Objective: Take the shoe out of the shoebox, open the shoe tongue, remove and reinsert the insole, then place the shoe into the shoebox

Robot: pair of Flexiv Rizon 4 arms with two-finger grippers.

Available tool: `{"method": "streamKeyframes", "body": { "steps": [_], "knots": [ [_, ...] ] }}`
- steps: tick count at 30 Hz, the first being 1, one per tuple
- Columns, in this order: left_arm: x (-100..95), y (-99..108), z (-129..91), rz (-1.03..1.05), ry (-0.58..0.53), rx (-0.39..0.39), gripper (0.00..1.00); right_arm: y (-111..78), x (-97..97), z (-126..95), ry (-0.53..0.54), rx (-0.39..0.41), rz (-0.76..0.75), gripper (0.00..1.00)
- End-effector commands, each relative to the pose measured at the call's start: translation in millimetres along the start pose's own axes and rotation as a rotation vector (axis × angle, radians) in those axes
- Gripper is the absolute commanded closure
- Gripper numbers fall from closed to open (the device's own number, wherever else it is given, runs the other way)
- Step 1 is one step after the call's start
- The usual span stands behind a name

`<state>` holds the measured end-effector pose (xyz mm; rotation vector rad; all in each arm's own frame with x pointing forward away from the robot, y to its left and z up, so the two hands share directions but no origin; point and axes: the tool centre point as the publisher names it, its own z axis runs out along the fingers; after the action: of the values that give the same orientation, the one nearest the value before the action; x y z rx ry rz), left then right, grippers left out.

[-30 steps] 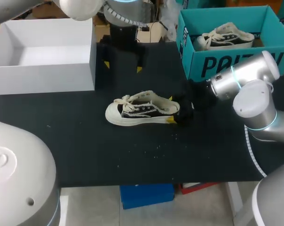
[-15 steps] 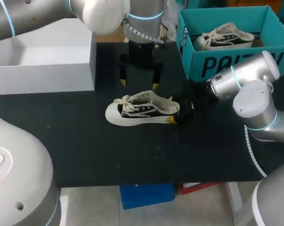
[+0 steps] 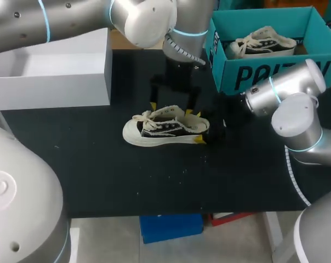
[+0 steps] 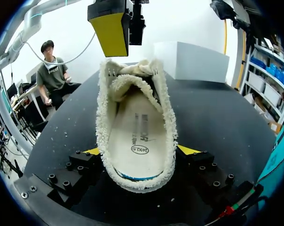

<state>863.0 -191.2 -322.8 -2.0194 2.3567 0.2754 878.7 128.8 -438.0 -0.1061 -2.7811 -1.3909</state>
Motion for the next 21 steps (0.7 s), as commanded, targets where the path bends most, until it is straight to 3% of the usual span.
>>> {"method": "streamKeyframes", "body": {
  "steps": [1,21],
  "knots": [
    [12.1,-8.5,11.5,0.002,-0.048,-0.063,0.00,-0.4,-1.2,3.0,0.000,0.001,0.001,1.00],
    [7.1,-1.9,38.4,-0.025,-0.199,-0.114,0.00,-0.4,-1.2,3.0,0.000,0.001,0.001,1.00]
  ]
}}
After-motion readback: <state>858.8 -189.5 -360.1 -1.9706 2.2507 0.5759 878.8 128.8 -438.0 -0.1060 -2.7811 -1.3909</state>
